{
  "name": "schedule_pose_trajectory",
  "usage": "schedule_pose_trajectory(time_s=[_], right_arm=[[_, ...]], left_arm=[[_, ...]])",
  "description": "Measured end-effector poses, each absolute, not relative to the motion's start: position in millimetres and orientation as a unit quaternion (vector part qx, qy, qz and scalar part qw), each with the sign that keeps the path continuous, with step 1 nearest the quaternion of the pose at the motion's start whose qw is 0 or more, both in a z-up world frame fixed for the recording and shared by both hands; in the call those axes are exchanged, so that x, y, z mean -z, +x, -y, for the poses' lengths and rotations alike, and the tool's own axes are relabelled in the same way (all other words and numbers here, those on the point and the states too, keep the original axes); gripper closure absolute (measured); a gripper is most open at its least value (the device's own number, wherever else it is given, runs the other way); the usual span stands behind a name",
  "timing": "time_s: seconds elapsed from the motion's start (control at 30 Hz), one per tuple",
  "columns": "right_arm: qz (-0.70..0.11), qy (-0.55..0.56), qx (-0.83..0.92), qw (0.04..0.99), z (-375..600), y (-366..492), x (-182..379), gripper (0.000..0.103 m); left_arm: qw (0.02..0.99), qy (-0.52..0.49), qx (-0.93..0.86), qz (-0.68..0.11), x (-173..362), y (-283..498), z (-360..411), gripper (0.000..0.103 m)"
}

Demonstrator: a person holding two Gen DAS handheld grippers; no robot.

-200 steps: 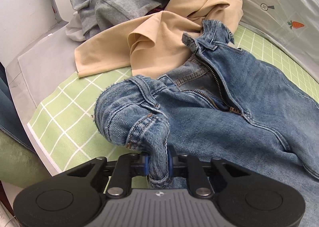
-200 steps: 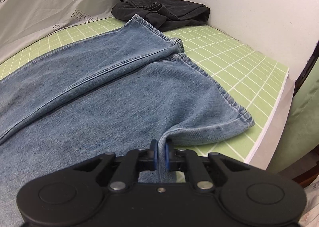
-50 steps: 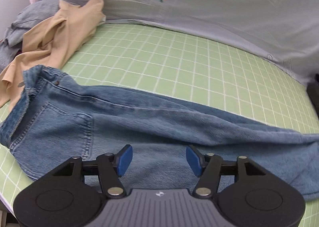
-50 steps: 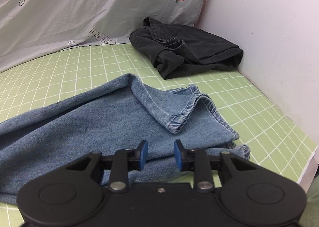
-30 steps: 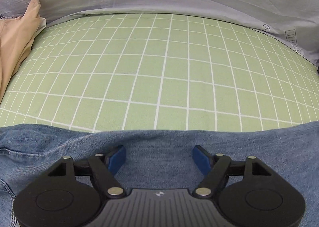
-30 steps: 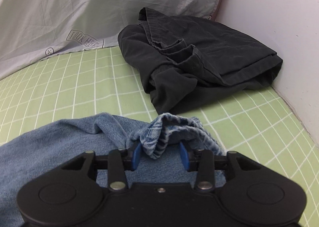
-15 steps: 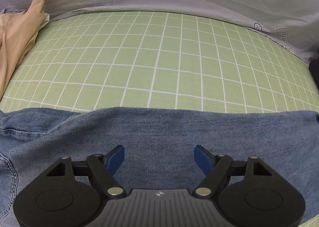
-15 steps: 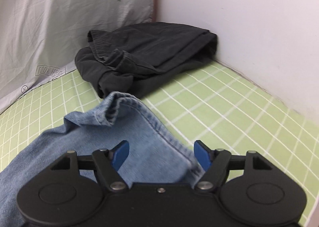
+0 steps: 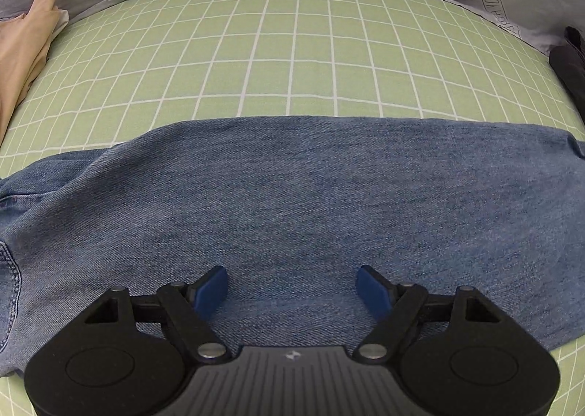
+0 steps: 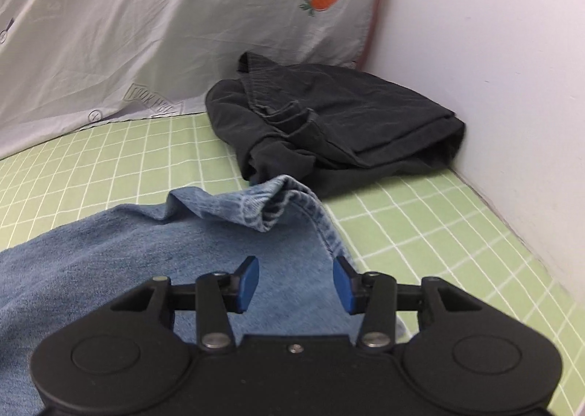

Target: Fold clothes

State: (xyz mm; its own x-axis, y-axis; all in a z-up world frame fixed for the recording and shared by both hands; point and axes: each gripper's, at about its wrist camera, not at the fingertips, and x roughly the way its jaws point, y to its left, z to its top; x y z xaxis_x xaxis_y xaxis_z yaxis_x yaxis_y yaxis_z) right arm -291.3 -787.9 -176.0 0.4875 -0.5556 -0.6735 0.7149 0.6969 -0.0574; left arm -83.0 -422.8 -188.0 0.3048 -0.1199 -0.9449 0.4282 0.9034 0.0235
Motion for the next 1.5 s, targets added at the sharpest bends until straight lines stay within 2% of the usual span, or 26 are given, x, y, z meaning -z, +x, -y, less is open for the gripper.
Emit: schedule_pose_trajectory(time_s=[0.13,0.2,0.23,0.27,0.3,0.37,0.57,0.73,0.83,0.87,0.9,0.93,0.97,1.0,1.1,1.3,1.43,1.47,1.5], right_arm=[[-0.351,0.136,0.361,0.853,823.3,-254.4,185.4,0.055],[-0.34,0.152,0.38,0.847,836.4,-244.3,185.7,0.044],[-0.331,0.164,0.391,0.843,841.6,-242.0,184.4,0.043],[-0.319,0.174,0.403,0.84,842.8,-244.2,181.6,0.038],[-0.305,0.183,0.414,0.838,843.2,-247.4,178.5,0.025],[-0.297,0.185,0.436,0.829,835.1,-265.0,175.1,0.016],[-0.293,0.214,0.502,0.785,805.1,-335.5,174.2,0.016],[-0.276,0.324,0.546,0.722,788.7,-405.2,192.9,0.016],[-0.243,0.383,0.534,0.714,790.0,-422.4,200.7,0.021],[-0.236,0.391,0.524,0.719,790.6,-423.3,200.8,0.031],[-0.236,0.397,0.512,0.724,791.7,-422.2,201.2,0.048],[-0.236,0.4,0.504,0.728,791.8,-421.1,201.8,0.055],[-0.234,0.399,0.501,0.732,791.2,-418.9,201.4,0.067],[-0.238,0.391,0.501,0.734,791.9,-418.1,199.4,0.087],[-0.254,0.363,0.505,0.741,794.8,-416.9,192.3,0.09],[-0.285,0.306,0.512,0.751,800.7,-414.5,178.2,0.09],[-0.313,0.275,0.525,0.743,794.0,-411.2,180.0,0.082],[-0.305,0.27,0.527,0.746,786.9,-411.5,178.2,0.077],[-0.294,0.264,0.523,0.755,779.6,-409.1,174.0,0.065]], left_arm=[[0.796,0.133,0.167,-0.566,191.2,-77.9,424.0,0.014],[0.797,0.131,0.164,-0.567,193.5,-74.2,424.8,0.012],[0.798,0.13,0.163,-0.566,194.6,-72.9,425.4,0.009],[0.799,0.128,0.162,-0.564,195.3,-72.6,425.6,0.007],[0.801,0.127,0.16,-0.563,196.0,-72.3,425.6,0.006],[0.802,0.124,0.157,-0.563,197.6,-71.2,425.0,0.005],[0.802,0.122,0.153,-0.564,199.5,-68.7,426.3,0.003],[0.799,0.125,0.154,-0.568,195.8,-70.5,426.2,0.004],[0.796,0.134,0.159,-0.568,192.8,-70.9,427.7,0.004],[0.797,0.137,0.161,-0.566,190.6,-72.8,427.8,0.004],[0.797,0.139,0.163,-0.564,188.3,-74.8,427.9,0.004],[0.799,0.139,0.165,-0.561,185.6,-76.9,427.0,0.004],[0.801,0.136,0.165,-0.559,183.7,-78.3,425.4,0.004],[0.803,0.132,0.166,-0.558,182.2,-79.5,423.6,0.004],[0.808,0.118,0.155,-0.556,177.4,-80.6,415.7,0.004],[0.823,0.09,0.115,-0.548,168.9,-73.0,384.6,0.005],[0.832,0.062,0.089,-0.543,160.6,-68.7,360.9,0.005],[0.835,0.06,0.083,-0.54,157.8,-69.4,355.0,0.005],[0.838,0.058,0.076,-0.538,155.0,-70.6,349.2,0.005]])
